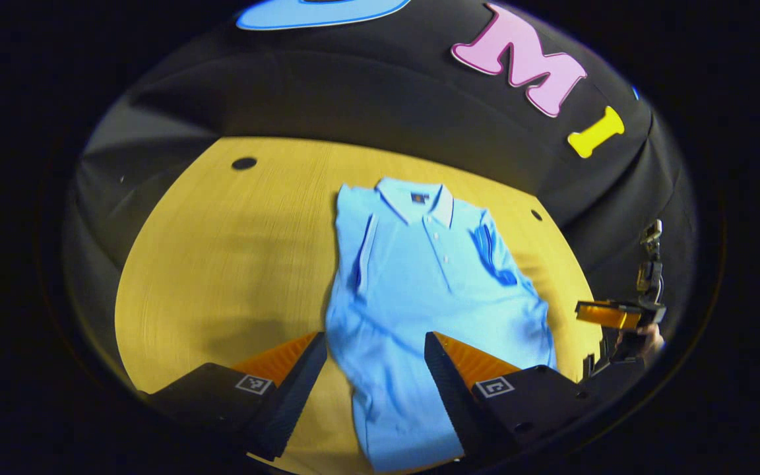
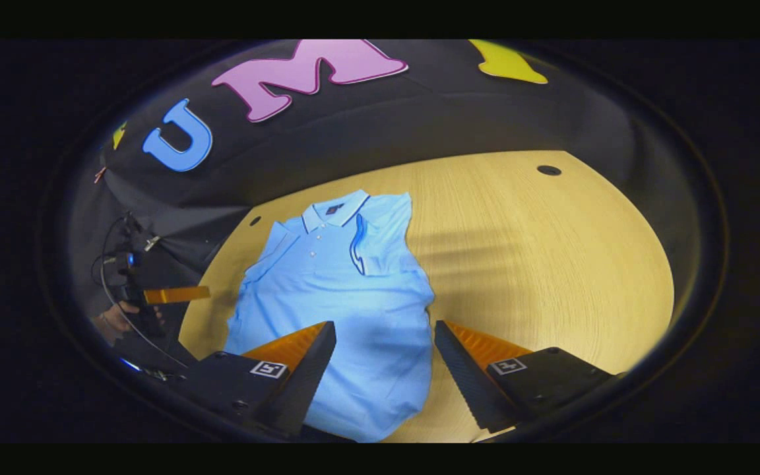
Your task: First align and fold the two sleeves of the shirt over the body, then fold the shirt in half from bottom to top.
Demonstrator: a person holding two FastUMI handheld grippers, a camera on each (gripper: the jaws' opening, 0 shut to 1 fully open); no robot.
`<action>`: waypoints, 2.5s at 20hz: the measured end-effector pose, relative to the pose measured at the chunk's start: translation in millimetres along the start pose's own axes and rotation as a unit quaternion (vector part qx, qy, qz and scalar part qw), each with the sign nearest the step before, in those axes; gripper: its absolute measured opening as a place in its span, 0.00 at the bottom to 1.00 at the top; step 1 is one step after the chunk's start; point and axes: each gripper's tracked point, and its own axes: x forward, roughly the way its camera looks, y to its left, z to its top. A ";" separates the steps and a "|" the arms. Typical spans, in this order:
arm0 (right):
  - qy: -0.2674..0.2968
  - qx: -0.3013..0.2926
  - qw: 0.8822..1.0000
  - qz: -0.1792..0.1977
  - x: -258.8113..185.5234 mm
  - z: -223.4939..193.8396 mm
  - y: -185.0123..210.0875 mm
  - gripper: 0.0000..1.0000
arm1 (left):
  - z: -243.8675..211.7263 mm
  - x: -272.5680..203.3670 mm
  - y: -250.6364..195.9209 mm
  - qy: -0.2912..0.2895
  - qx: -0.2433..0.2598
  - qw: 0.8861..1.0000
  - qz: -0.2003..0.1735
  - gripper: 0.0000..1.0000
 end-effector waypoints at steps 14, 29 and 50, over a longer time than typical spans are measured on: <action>0.106 0.101 0.989 -0.019 -35.3 -158.4 6.4 0.95 | -149.1 -16.3 -11.6 0.106 -0.031 0.994 -0.009 0.96; 0.140 0.156 0.977 -0.027 -24.0 -173.9 21.1 0.12 | -152.7 3.3 -48.8 0.084 -0.025 0.993 -0.074 0.13; -0.098 0.055 0.986 0.125 24.1 108.9 85.2 0.06 | 121.2 -13.2 -27.2 -0.149 -0.009 0.988 -0.042 0.06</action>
